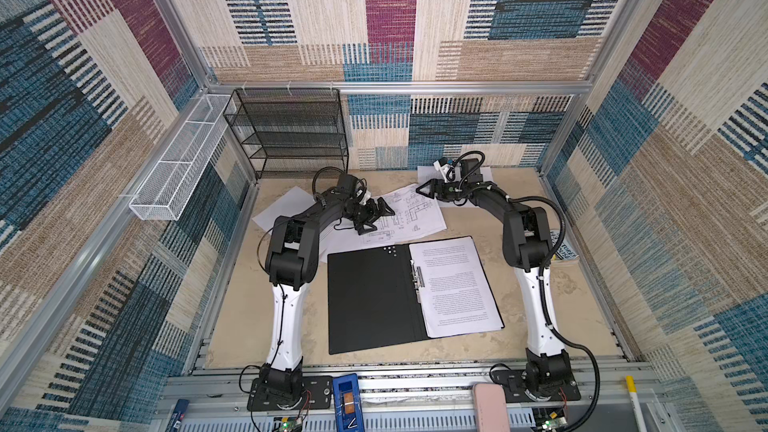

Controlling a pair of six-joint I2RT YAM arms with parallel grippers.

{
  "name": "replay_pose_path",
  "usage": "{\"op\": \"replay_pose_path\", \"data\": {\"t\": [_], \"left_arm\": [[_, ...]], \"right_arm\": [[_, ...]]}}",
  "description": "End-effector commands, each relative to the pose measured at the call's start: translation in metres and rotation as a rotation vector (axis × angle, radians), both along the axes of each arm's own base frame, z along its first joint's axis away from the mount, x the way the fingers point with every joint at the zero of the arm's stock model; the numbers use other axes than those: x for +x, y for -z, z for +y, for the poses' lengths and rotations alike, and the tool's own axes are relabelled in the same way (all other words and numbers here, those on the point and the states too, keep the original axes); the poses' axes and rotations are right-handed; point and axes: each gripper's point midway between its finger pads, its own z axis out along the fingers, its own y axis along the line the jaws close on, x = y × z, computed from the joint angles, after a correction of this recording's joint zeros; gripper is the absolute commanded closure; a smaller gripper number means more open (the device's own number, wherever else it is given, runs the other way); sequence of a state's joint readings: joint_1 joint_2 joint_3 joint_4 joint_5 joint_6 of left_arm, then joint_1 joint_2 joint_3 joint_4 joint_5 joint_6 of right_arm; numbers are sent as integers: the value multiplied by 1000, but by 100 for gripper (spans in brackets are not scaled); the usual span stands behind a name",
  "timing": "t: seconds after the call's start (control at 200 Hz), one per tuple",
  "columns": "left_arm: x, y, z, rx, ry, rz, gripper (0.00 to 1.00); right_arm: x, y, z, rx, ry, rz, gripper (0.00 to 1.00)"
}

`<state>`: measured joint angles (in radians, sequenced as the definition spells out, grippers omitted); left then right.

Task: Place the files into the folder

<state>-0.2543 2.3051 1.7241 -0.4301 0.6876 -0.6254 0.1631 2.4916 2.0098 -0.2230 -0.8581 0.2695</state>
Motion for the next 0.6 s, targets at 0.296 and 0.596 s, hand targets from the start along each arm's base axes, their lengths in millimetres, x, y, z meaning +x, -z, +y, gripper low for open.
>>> {"op": "replay_pose_path", "data": {"t": [0.296, 0.596], "left_arm": [[-21, 49, 27, 176, -50, 122, 2], [-21, 30, 12, 57, -34, 119, 2]], "right_arm": [[-32, -6, 3, 53, -20, 70, 23], [-22, -6, 1, 43, 41, 65, 55]]}}
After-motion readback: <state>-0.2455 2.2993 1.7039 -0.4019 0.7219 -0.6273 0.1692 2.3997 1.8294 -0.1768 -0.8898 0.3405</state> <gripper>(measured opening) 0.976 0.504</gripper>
